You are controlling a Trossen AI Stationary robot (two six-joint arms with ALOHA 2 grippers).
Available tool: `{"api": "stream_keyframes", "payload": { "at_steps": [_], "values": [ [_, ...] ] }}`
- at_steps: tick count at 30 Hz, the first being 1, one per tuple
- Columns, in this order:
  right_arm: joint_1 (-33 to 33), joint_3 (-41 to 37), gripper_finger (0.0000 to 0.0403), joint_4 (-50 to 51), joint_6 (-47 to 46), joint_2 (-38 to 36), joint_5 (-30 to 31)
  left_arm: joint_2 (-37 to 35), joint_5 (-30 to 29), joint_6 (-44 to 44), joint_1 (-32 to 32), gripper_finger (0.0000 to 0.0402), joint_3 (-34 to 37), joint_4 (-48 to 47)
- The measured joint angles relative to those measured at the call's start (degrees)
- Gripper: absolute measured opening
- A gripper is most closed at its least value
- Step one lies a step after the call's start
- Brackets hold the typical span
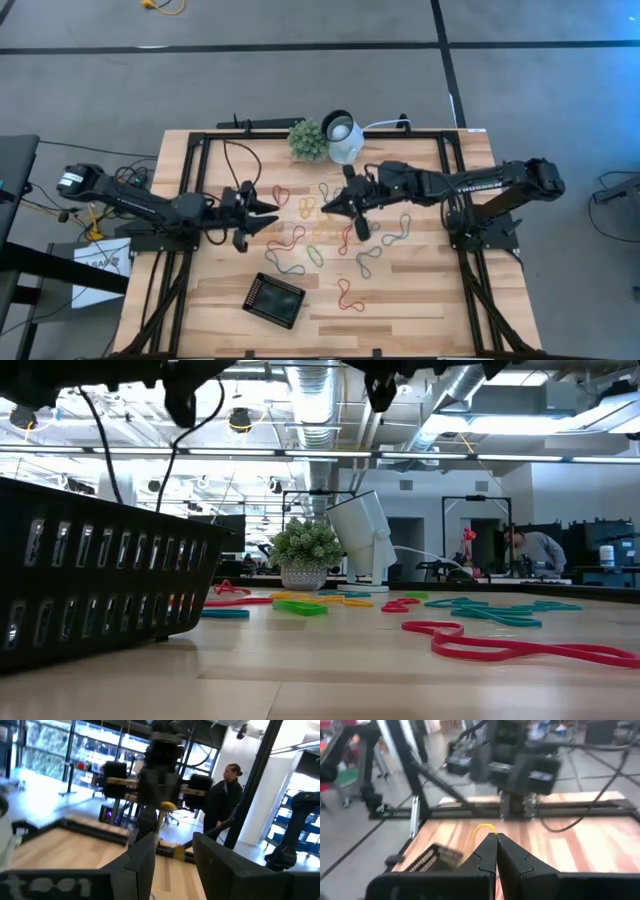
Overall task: Pick and place items into bin
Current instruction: Put the yellow rubber band into the black bin
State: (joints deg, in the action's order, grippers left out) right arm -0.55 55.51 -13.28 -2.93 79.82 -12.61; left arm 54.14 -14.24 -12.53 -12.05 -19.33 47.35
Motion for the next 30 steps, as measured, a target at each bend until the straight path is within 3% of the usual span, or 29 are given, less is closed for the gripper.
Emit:
{"api": "stream_keyframes", "payload": {
  "at_steps": [8,15,18,30],
  "values": [
    [-1.7,-0.12,0.0,0.91,-0.48,0.14,-1.0,16.01,-2.22,4.48,1.26,0.0122,-16.57,-6.07],
    [0.31,-0.22,0.0,2.99,-0.47,-0.03,-1.01,24.94,-12.54,9.0,1.41,0.0122,-30.0,-21.8],
    [0.88,-0.17,0.0,2.56,-0.19,0.0,-0.53,26.89,-9.84,9.02,1.4,0.0122,-32.62,-22.08],
    [0.91,-0.17,0.0,2.53,-0.08,0.01,-0.73,27.31,-10.12,4.56,0.85,0.012,-33.62,-28.15]
  ]
}}
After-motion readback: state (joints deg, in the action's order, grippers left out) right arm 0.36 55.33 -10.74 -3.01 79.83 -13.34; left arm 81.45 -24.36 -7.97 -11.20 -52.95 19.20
